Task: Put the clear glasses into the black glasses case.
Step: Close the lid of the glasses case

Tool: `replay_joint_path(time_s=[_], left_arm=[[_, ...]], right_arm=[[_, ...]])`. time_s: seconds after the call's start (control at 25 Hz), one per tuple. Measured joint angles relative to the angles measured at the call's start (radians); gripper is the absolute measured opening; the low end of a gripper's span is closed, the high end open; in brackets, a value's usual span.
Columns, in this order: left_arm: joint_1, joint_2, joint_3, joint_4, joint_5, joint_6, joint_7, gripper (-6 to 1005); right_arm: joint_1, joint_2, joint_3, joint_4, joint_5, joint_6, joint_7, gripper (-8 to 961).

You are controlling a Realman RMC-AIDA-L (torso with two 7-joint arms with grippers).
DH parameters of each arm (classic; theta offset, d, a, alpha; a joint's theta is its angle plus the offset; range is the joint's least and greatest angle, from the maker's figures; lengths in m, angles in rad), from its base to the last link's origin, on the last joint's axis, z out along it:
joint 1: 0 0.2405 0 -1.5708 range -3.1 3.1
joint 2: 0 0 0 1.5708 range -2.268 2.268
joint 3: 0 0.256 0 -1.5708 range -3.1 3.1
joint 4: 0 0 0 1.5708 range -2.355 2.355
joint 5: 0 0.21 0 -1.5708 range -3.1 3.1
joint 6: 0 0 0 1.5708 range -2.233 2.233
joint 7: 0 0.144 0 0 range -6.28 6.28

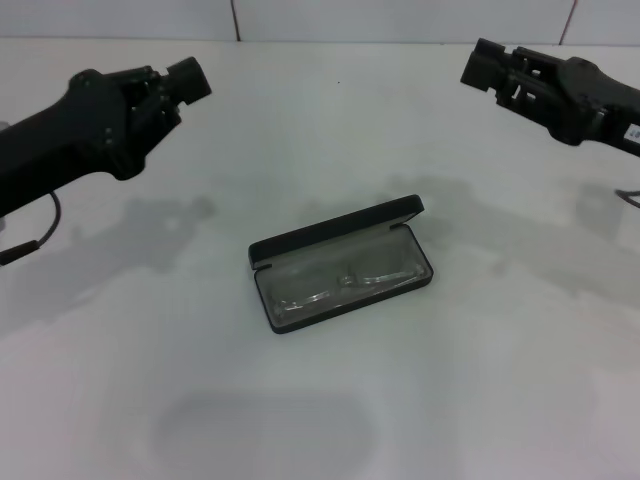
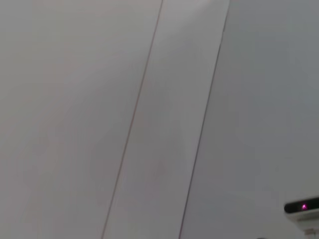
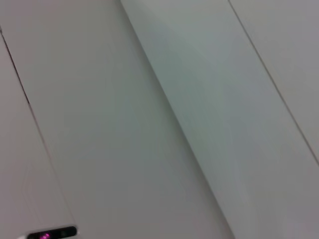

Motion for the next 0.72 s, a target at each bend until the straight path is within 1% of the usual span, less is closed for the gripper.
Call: replay_joint_path(time_s=[0.04,0.16,0.24,0.36,0.48,0.52,0.6,0.72], left_arm=[[-0.004,-0.001,0.0,0.0,0.008,0.0,-0.002,51],[-0.026,-0.005,0.0,-0.001,0.034,-0.001,-0.007,51],[-0.046,-0.006,0.0,-0.002,0.058,-0.005,-0.017,51],[-0.084,-0.002,0.0,-0.002,0.101,-0.012,-0.045,51],[-0.135,0.008,-0.001,-0.002,0.147,-0.014,-0.079,51],[-0.135,0.008,-0.001,-0.002,0.147,-0.014,-0.079,51],[-0.186,0.015,-0.002,-0.002,0.2,-0.022,-0.112,51],[-0.219,0.018,0.0,0.002,0.258,-0.034,-0.136,51]], right_arm=[[-0.001,0.0,0.0,0.001,0.0,-0.016,-0.013,223],[-0.022,0.001,0.003,0.016,0.007,-0.08,-0.116,308],[-0.041,0.002,0.011,0.024,0.019,-0.098,-0.153,364],[-0.069,-0.002,0.058,0.046,0.026,-0.117,-0.166,248],[-0.095,-0.013,0.122,0.081,0.024,-0.153,-0.166,132],[-0.105,-0.018,0.145,0.097,0.023,-0.164,-0.167,122],[-0.131,-0.025,0.193,0.138,0.023,-0.184,-0.171,103],[-0.143,-0.033,0.205,0.173,0.023,-0.193,-0.187,74]])
